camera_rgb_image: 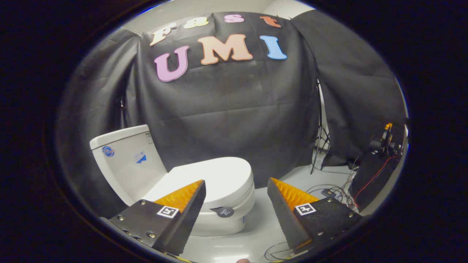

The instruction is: Open the toilet lid.

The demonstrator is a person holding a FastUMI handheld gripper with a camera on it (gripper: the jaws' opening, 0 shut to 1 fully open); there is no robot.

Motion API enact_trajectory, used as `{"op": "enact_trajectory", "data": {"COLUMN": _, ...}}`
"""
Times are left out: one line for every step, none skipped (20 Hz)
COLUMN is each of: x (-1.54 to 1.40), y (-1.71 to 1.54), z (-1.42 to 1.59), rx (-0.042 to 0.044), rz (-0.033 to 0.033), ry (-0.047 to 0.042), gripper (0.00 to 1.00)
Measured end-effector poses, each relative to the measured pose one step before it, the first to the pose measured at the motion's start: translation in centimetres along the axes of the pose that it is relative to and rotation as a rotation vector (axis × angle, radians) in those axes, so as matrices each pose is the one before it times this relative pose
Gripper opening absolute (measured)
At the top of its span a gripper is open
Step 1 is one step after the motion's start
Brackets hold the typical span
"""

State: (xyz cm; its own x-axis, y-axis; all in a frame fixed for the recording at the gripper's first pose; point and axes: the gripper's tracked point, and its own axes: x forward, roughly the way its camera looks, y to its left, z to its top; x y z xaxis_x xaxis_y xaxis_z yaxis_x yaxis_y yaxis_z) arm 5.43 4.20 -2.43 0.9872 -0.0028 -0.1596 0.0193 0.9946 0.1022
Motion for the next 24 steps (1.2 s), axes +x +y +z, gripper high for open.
{"op": "enact_trajectory", "data": {"x": 0.579, "y": 0.025, "z": -0.913, "rx": 0.0313, "rz": -0.00435, "ry": 0.05176, "gripper": 0.99}}
{"op": "enact_trajectory", "data": {"x": 0.39, "y": 0.119, "z": -0.891, "rx": 0.03072, "rz": 0.00057, "ry": 0.04451, "gripper": 0.99}}
{"op": "enact_trajectory", "data": {"x": 0.574, "y": 0.208, "z": -0.714, "rx": 0.03423, "rz": 0.0019, "ry": 0.03969, "gripper": 0.99}}
{"op": "enact_trajectory", "data": {"x": 0.607, "y": 0.046, "z": -0.687, "rx": 0.03381, "rz": -0.00598, "ry": 0.03253, "gripper": 0.99}}
{"op": "enact_trajectory", "data": {"x": 0.468, "y": -0.029, "z": -0.566, "rx": 0.03363, "rz": -0.00446, "ry": 0.03354, "gripper": 0.99}}
{"op": "enact_trajectory", "data": {"x": 0.555, "y": 0.119, "z": -0.839, "rx": 0.02855, "rz": -0.00551, "ry": 0.03123, "gripper": 0.99}}
{"op": "enact_trajectory", "data": {"x": 0.514, "y": -0.01, "z": -0.711, "rx": 0.0279, "rz": -0.0091, "ry": 0.03039, "gripper": 0.99}}
{"op": "enact_trajectory", "data": {"x": 0.532, "y": -0.119, "z": -0.817, "rx": 0.02029, "rz": -0.01232, "ry": 0.03057, "gripper": 0.99}}
{"op": "enact_trajectory", "data": {"x": 0.48, "y": -0.138, "z": -0.464, "rx": 0.02007, "rz": -0.011, "ry": 0.02122, "gripper": 0.99}}
{"op": "enact_trajectory", "data": {"x": 0.586, "y": -0.065, "z": -0.487, "rx": 0.03025, "rz": -0.00777, "ry": 0.02088, "gripper": 0.99}}
{"op": "enact_trajectory", "data": {"x": 0.595, "y": 0.065, "z": -0.324, "rx": 0.03606, "rz": -0.00194, "ry": 0.01724, "gripper": 0.99}}
{"op": "enact_trajectory", "data": {"x": 0.601, "y": 0.307, "z": -0.426, "rx": 0.03861, "rz": 0.00218, "ry": 0.0221, "gripper": 0.99}}
{"op": "enact_trajectory", "data": {"x": 0.648, "y": 0.345, "z": -0.52, "rx": 0.03893, "rz": 0.0052, "ry": 0.01972, "gripper": 0.99}}
{"op": "enact_trajectory", "data": {"x": 0.65, "y": 0.416, "z": -0.377, "rx": 0.03904, "rz": 0.00692, "ry": 0.02149, "gripper": 0.99}}
{"op": "enact_trajectory", "data": {"x": 0.745, "y": 0.236, "z": -0.376, "rx": 0.03508, "rz": 0.00545, "ry": 0.02, "gripper": 0.98}}
{"op": "enact_trajectory", "data": {"x": 0.632, "y": 0.208, "z": -0.284, "rx": 0.0286, "rz": 0.00909, "ry": 0.02067, "gripper": 0.98}}
{"op": "enact_trajectory", "data": {"x": 0.658, "y": 0.048, "z": -0.11, "rx": 0.02381, "rz": -0.0023, "ry": 0.01069, "gripper": 0.98}}
{"op": "enact_trajectory", "data": {"x": 0.685, "y": -0.041, "z": -0.075, "rx": 0.01711, "rz": -0.00481, "ry": 0.01141, "gripper": 0.98}}
{"op": "enact_trajectory", "data": {"x": 0.575, "y": -0.231, "z": 0.045, "rx": 0.01797, "rz": -0.00979, "ry": 0.00645, "gripper": 0.98}}
{"op": "enact_trajectory", "data": {"x": 0.524, "y": -0.353, "z": 0.063, "rx": 0.02023, "rz": -0.00927, "ry": 0.00588, "gripper": 0.98}}
{"op": "enact_trajectory", "data": {"x": 0.262, "y": -0.245, "z": -0.067, "rx": 0.02631, "rz": -0.00623, "ry": 0.01241, "gripper": 0.98}}
{"op": "enact_trajectory", "data": {"x": 0.393, "y": -0.177, "z": -0.019, "rx": 0.02805, "rz": -0.00246, "ry": 0.01177, "gripper": 0.98}}
{"op": "enact_trajectory", "data": {"x": 0.348, "y": -0.178, "z": -0.115, "rx": 0.03013, "rz": 0.00039, "ry": 0.01278, "gripper": 0.98}}
{"op": "enact_trajectory", "data": {"x": 0.44, "y": -0.149, "z": -0.094, "rx": 0.03053, "rz": 0.00266, "ry": 0.01263, "gripper": 0.98}}
